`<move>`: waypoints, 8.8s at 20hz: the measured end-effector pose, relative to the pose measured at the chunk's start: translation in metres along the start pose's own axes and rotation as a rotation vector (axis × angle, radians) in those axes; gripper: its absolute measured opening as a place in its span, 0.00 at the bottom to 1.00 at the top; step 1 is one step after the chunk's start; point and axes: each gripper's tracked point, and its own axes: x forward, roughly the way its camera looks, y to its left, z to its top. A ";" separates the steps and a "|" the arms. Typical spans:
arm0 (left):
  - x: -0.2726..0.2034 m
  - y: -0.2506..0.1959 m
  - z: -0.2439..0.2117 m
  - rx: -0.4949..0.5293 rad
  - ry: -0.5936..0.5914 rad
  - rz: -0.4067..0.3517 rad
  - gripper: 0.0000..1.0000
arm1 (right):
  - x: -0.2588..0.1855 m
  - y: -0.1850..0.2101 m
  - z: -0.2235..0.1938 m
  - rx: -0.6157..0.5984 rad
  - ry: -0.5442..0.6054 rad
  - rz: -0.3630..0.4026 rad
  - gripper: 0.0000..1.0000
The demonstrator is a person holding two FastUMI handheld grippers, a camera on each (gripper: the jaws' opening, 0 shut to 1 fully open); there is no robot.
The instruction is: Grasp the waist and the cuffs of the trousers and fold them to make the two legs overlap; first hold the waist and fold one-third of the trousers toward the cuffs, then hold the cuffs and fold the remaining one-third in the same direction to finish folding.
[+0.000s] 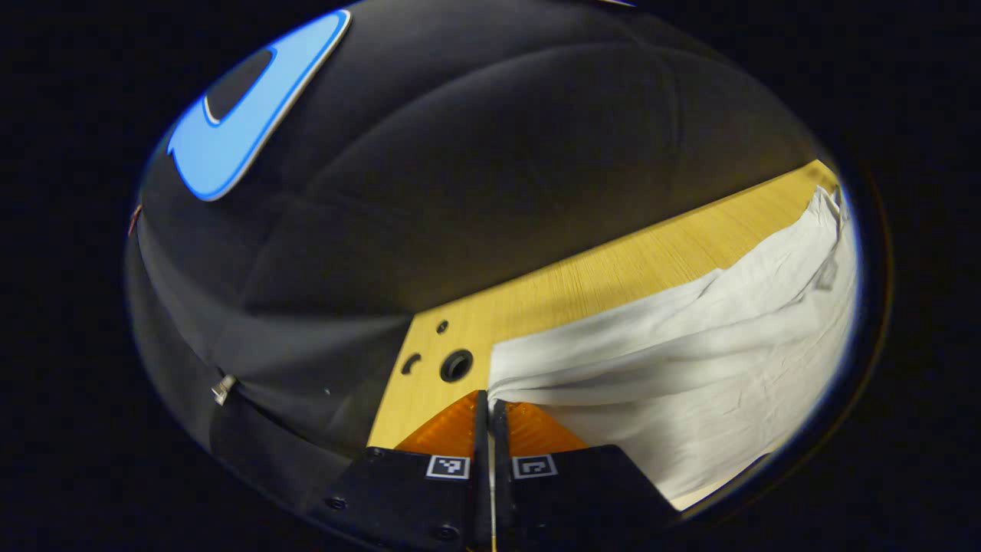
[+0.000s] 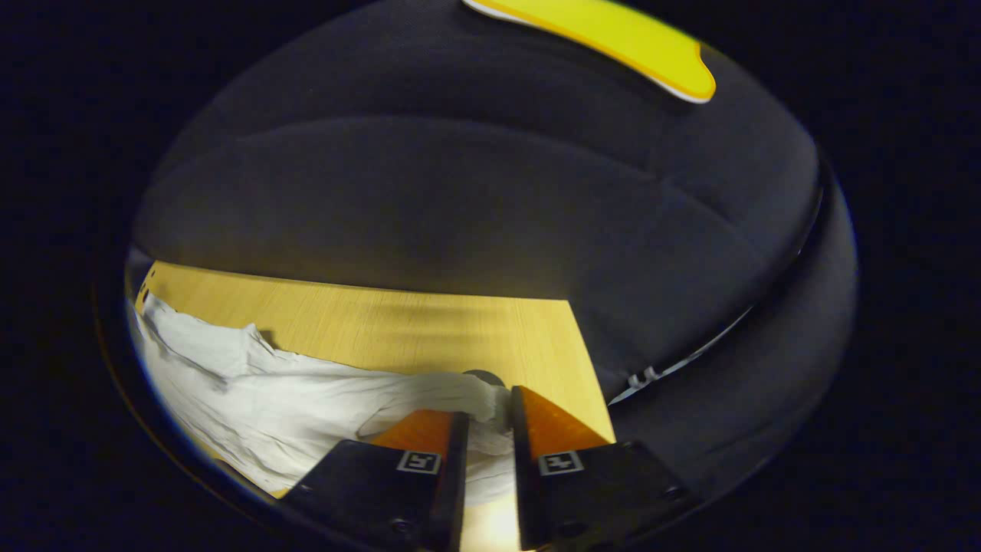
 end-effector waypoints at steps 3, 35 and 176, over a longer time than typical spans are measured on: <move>-0.007 -0.032 -0.006 -0.118 0.010 -0.109 0.62 | -0.004 0.005 -0.012 0.072 0.027 0.032 0.80; -0.232 -0.057 -0.069 -0.688 -0.014 -0.272 0.96 | -0.002 -0.020 -0.092 0.532 0.010 -0.095 0.41; -0.320 -0.351 0.217 -0.619 -0.330 -0.671 0.95 | -0.370 -0.011 -0.210 0.229 -0.169 0.159 0.99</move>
